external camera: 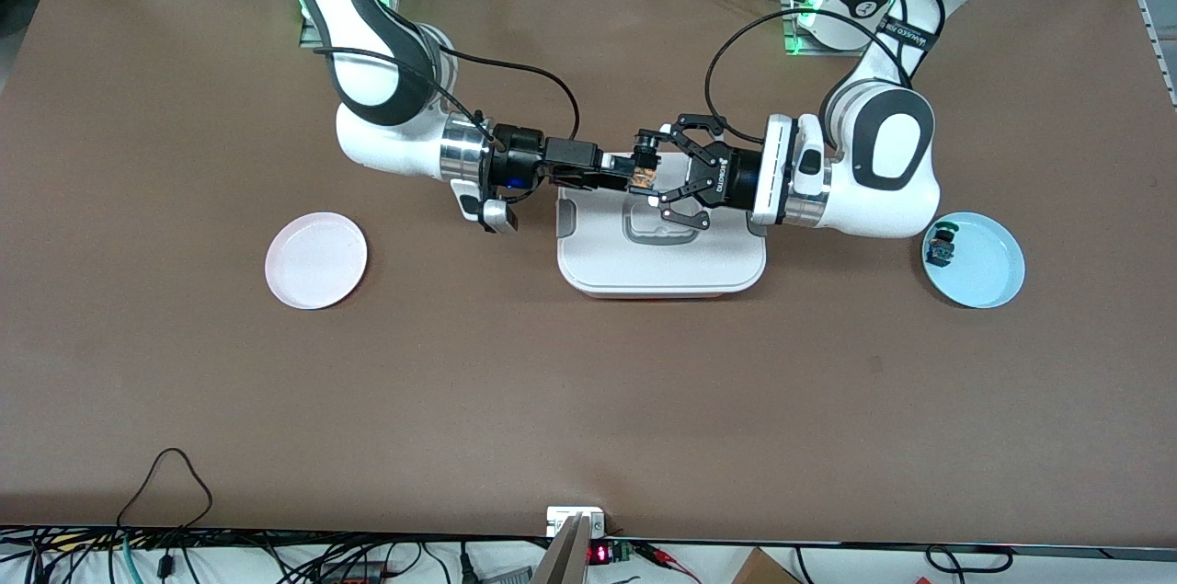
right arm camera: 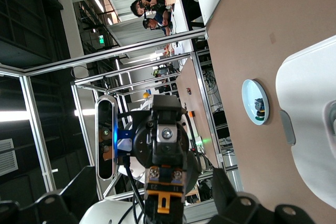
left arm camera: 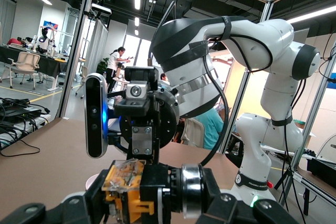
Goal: Transfer orange switch to right arm and place
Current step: 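Bring the switch to the right gripper above the white box, then close the right gripper on the switch and open the left gripper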
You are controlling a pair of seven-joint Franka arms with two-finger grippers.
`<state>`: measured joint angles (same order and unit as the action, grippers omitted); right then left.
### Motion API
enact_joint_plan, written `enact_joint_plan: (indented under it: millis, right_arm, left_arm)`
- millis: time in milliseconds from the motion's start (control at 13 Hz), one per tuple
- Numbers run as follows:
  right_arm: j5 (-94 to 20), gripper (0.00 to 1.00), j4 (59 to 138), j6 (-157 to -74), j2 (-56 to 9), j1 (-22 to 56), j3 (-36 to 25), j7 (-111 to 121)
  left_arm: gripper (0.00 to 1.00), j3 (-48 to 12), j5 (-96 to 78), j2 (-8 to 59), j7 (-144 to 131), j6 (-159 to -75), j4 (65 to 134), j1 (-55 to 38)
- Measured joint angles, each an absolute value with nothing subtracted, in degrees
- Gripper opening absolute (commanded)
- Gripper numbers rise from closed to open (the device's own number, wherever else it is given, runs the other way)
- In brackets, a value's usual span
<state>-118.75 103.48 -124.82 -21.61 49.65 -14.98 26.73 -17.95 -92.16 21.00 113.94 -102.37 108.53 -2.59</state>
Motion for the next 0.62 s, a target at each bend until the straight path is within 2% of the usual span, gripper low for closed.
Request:
enact_joint_plan:
  millis: [462,538,615]
  right_arm:
    - [-119.5,0.54,103.1,-127.2,-21.6,51.2,-15.0,26.7]
    - [-119.5,0.45,103.1,-127.3,-21.6,51.2,-15.0,26.8]
    - [-119.5,0.24,103.1,-127.4,-21.7,51.2,-15.0,27.0]
  left_arm:
    - [0.00,-17.9,-92.2,21.4,113.9,-103.9,108.3,-3.0]
    - [0.00,-17.9,-92.2,21.4,113.9,-103.9,108.2,-3.0]
    - [0.00,-17.9,-92.2,21.4,113.9,-103.9,108.2,-3.0]
